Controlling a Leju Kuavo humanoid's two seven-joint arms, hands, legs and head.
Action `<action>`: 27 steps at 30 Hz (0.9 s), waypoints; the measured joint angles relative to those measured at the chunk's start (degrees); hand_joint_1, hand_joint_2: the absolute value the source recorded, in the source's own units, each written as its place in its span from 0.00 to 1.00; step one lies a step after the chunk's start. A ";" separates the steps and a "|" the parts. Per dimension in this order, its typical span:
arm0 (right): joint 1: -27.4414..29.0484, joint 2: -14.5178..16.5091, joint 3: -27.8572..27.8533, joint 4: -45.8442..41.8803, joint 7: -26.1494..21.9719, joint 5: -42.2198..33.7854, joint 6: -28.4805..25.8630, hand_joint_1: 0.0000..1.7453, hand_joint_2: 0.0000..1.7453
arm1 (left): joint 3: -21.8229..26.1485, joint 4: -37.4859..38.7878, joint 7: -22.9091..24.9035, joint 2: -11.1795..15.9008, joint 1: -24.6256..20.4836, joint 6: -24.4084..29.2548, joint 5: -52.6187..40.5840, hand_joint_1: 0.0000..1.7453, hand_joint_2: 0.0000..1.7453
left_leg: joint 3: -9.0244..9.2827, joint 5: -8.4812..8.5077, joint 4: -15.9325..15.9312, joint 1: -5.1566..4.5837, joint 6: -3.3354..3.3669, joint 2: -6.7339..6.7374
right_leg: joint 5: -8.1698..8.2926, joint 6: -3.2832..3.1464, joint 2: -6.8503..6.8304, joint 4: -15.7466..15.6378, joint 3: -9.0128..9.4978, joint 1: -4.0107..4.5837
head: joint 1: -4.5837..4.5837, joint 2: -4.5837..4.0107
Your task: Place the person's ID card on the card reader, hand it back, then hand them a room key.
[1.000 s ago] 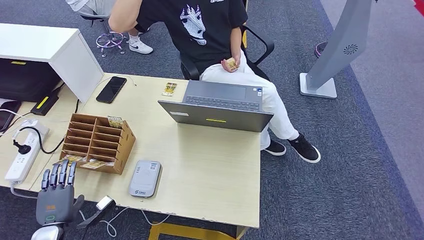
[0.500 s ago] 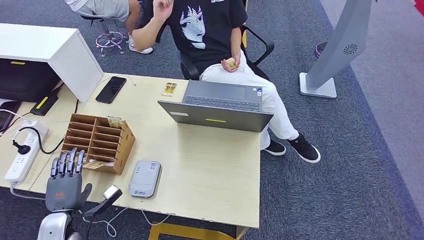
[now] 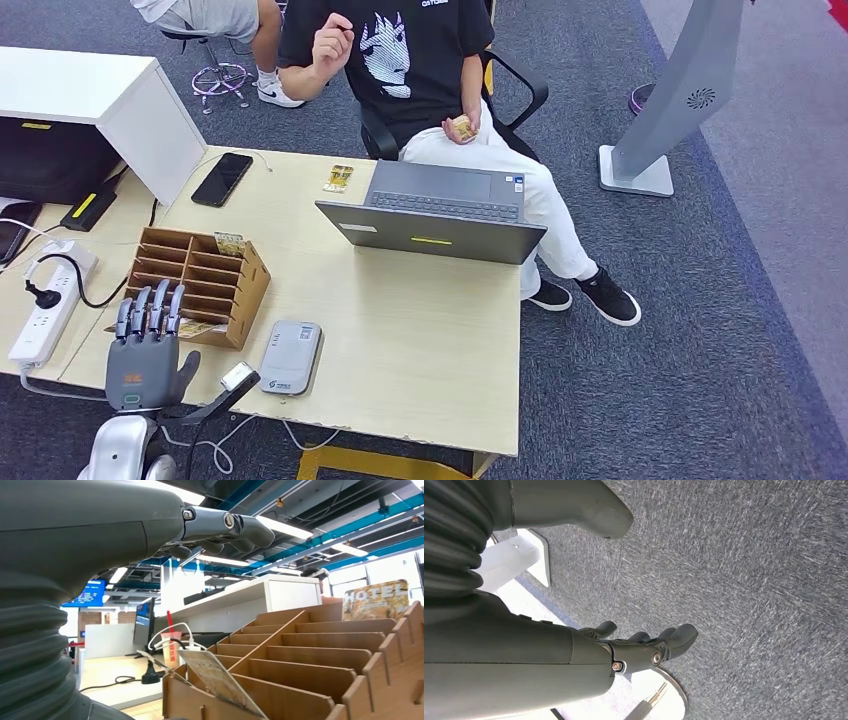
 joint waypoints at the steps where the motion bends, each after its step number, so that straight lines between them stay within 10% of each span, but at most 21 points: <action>1: 0.00 0.00 0.00 0.00 -0.03 -0.15 0.02 0.00 1.00 | -0.19 -0.13 0.10 0.00 0.03 0.00 0.00 0.00 1.00 | 0.00 0.00 0.00 0.00 0.00 0.00 | 0.00 0.00 0.00 0.00 0.00 0.00 | 0.00 0.00; 27: 0.03 0.00 0.00 0.00 -0.31 -0.56 0.07 0.00 1.00 | -1.25 -0.13 3.11 1.74 0.41 -0.01 -0.07 0.00 1.00 | -0.01 0.00 0.00 0.00 0.00 0.00 | 0.00 0.00 0.00 0.00 0.00 0.00 | 0.00 0.00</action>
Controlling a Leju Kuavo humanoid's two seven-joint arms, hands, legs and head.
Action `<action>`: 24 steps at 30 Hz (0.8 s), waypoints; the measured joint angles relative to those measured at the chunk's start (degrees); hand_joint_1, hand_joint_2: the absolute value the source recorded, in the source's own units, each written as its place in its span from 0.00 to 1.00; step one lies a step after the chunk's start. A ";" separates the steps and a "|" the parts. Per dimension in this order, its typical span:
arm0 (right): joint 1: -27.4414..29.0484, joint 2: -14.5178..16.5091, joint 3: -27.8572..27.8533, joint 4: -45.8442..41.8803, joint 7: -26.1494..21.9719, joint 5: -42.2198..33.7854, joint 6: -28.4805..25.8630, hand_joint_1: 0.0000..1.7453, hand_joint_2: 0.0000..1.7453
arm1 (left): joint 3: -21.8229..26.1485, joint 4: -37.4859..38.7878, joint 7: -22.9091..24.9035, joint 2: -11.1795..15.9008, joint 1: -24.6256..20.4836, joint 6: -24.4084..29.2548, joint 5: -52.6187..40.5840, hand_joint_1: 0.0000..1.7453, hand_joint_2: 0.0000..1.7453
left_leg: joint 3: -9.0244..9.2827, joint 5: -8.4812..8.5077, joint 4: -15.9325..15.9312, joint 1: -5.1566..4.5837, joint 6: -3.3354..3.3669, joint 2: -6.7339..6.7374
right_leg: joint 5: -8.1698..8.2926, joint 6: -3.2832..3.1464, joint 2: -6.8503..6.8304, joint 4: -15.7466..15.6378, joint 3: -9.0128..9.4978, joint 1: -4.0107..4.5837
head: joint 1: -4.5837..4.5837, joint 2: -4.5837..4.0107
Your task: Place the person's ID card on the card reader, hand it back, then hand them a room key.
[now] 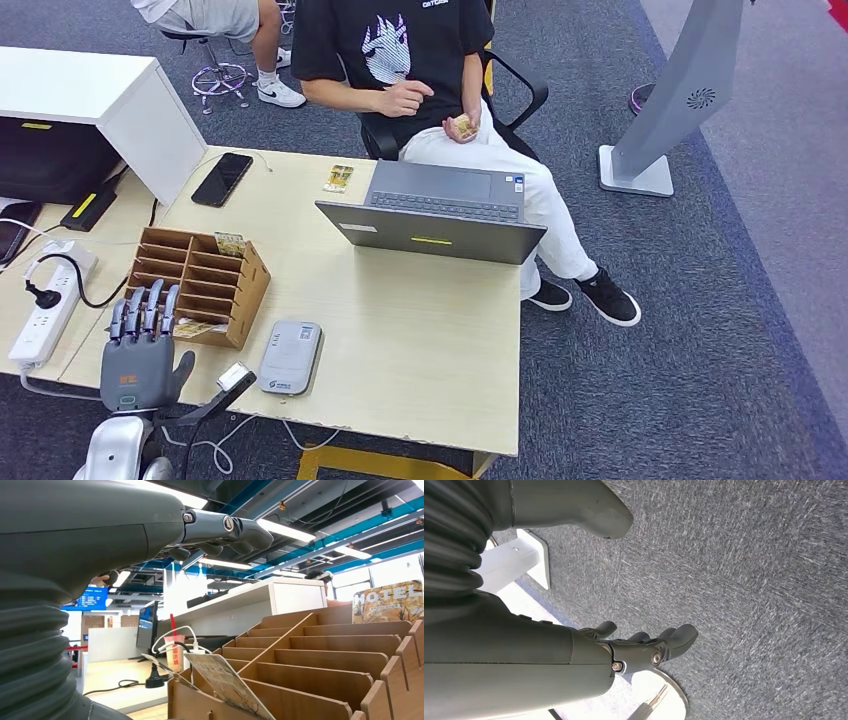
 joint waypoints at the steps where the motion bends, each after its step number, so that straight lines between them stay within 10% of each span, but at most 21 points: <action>1: 0.00 -0.01 0.00 0.00 0.00 0.03 0.09 0.00 1.00 | -0.01 0.00 0.02 0.05 0.02 0.00 0.00 0.00 1.00 | 0.00 0.00 0.00 0.00 0.00 0.00 | 0.00 0.00 0.00 0.00 0.00 0.00 | 0.00 0.00; 24: -0.06 -0.16 0.20 -0.02 0.23 0.77 0.53 0.00 1.00 | -0.01 3.91 -0.61 1.95 -2.20 0.00 -0.14 0.00 1.00 | 0.00 0.00 0.00 0.00 0.00 0.00 | 0.00 0.00 0.00 0.00 0.00 0.00 | -0.01 0.00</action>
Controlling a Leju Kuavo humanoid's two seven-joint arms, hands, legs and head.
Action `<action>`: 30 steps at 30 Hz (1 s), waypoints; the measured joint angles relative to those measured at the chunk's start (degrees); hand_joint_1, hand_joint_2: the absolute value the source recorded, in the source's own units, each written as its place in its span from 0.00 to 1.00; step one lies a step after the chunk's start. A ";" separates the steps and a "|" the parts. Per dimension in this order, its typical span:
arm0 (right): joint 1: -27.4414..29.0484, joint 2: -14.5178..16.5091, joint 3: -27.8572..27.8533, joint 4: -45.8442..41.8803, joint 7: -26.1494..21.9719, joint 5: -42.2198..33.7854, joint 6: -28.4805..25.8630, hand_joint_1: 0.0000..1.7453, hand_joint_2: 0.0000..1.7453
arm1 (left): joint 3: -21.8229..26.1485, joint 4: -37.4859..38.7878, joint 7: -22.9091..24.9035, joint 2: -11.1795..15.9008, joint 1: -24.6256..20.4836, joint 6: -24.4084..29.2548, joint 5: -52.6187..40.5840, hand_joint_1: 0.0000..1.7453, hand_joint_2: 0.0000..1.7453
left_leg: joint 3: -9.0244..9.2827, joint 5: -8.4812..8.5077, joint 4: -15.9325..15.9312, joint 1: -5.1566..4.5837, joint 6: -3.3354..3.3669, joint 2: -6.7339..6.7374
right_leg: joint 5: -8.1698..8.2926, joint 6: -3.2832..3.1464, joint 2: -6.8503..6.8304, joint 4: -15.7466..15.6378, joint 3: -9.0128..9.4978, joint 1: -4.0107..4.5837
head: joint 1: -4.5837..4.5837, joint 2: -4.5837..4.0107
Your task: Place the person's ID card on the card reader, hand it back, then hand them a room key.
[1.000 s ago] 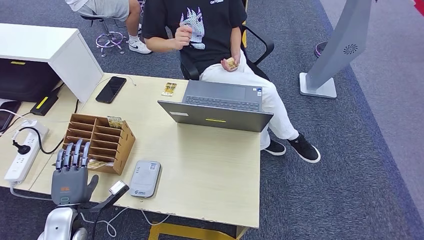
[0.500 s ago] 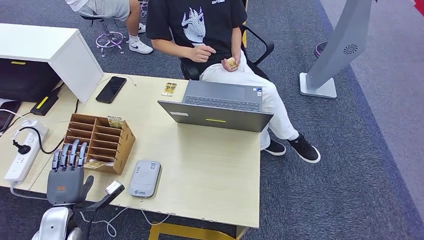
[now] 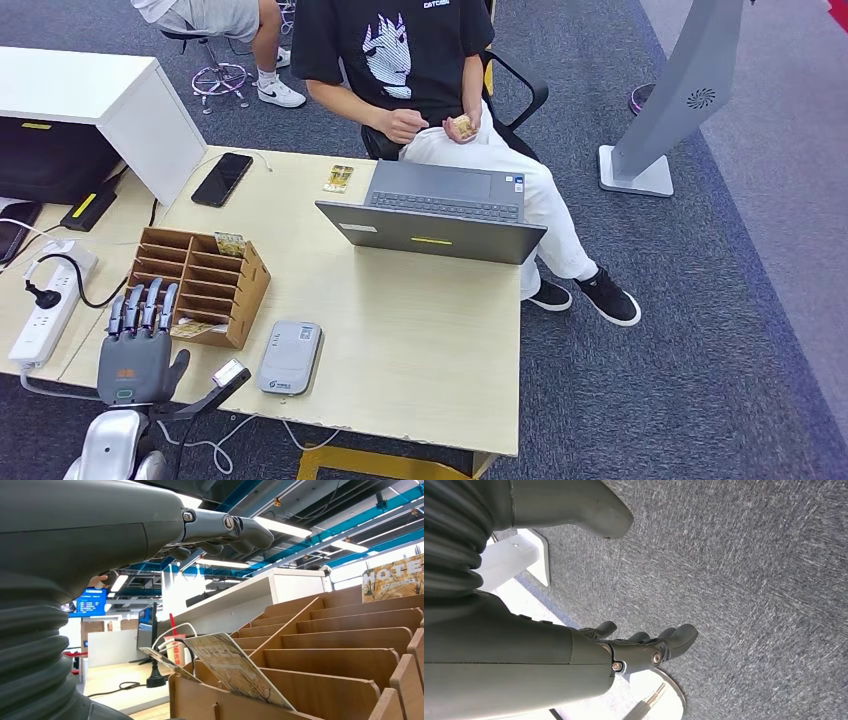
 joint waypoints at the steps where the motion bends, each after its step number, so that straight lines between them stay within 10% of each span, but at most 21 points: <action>1: 0.00 -0.01 0.00 0.00 -0.01 0.00 -0.04 0.00 1.00 | 0.00 0.00 0.01 -0.04 0.00 0.00 -0.01 0.00 1.00 | 0.00 0.00 0.00 0.00 0.00 0.00 | 0.00 0.00 0.00 0.00 0.00 0.00 | 0.00 0.00; 30: 0.72 -0.04 0.02 0.10 -0.61 -0.44 -1.85 0.00 1.00 | 0.04 -0.99 -1.11 -1.17 1.46 0.01 -0.02 0.00 1.00 | -0.01 0.00 0.00 0.00 0.00 -0.02 | -0.01 0.00 -0.01 0.00 0.00 0.00 | 0.01 0.00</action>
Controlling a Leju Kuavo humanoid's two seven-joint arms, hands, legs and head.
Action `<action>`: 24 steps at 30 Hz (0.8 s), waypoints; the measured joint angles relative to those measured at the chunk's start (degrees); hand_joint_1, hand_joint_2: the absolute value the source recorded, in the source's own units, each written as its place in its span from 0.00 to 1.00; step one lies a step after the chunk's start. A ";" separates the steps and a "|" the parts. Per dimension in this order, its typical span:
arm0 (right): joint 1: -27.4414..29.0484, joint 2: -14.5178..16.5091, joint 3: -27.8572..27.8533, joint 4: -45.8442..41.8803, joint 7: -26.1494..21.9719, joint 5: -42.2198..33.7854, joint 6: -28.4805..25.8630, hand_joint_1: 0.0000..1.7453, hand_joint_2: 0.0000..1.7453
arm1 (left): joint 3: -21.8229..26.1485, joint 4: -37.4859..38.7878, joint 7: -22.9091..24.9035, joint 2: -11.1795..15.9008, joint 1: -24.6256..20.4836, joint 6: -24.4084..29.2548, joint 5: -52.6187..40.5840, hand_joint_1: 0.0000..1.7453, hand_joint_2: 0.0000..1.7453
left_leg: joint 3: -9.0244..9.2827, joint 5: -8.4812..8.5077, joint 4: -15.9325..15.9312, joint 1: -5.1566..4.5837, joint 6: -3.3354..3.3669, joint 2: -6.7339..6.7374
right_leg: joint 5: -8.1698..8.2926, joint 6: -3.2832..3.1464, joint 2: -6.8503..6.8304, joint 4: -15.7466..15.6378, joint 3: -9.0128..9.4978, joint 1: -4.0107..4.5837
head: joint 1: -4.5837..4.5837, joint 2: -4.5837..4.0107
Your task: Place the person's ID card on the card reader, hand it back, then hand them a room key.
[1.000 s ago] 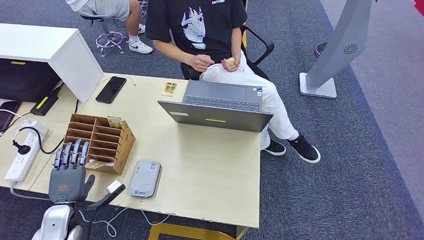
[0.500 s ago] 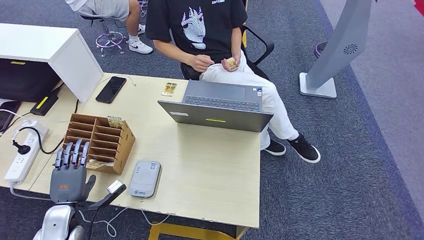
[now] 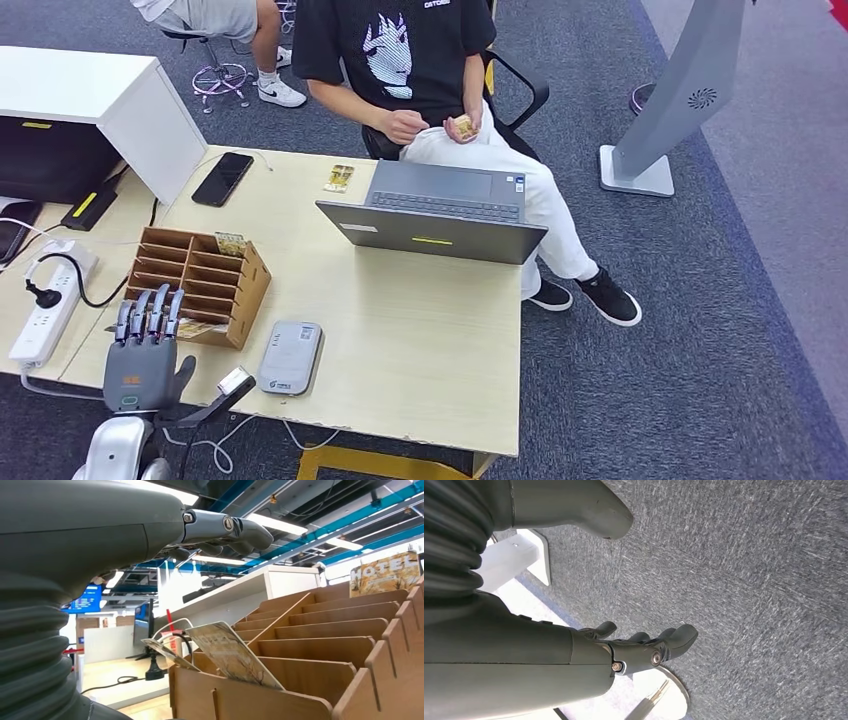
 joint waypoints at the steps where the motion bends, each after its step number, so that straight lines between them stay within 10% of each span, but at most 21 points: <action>1: 0.01 0.00 0.01 0.02 -0.04 0.00 -0.03 0.00 1.00 | 0.03 -0.05 -0.26 -0.08 0.00 0.00 0.01 0.00 1.00 | 0.00 0.00 0.00 0.00 0.00 0.00 | 0.00 0.00 0.00 0.00 0.00 0.00 | 0.00 0.00; 24: -1.05 -0.02 0.02 0.01 0.20 -0.20 1.48 0.00 1.00 | 0.95 -0.06 -0.77 0.07 -3.49 0.01 -0.06 0.00 1.00 | 0.01 0.01 0.00 0.00 0.00 0.01 | 0.01 0.00 0.01 0.00 0.01 0.00 | -0.01 -0.01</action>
